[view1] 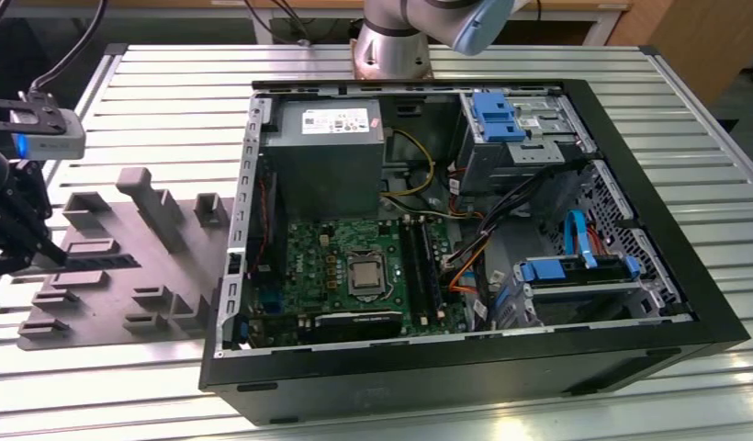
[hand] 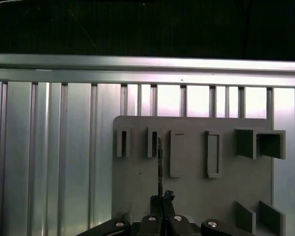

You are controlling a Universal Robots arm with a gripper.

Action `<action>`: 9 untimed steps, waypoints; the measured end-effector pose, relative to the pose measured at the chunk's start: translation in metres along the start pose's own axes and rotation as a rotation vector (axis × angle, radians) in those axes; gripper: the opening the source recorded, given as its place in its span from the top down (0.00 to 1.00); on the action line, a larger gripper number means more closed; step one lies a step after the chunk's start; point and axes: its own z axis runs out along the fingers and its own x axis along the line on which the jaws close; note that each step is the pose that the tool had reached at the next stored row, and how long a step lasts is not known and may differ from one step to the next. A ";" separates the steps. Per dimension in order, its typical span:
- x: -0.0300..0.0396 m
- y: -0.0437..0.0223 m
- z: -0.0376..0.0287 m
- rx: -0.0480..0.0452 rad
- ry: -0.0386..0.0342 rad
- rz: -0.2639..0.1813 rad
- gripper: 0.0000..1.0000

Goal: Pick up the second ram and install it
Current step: 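Pick up the second ram and move it above second insertion slot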

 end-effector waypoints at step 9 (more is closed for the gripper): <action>-0.0002 0.0001 -0.0058 0.0012 0.0000 0.000 0.89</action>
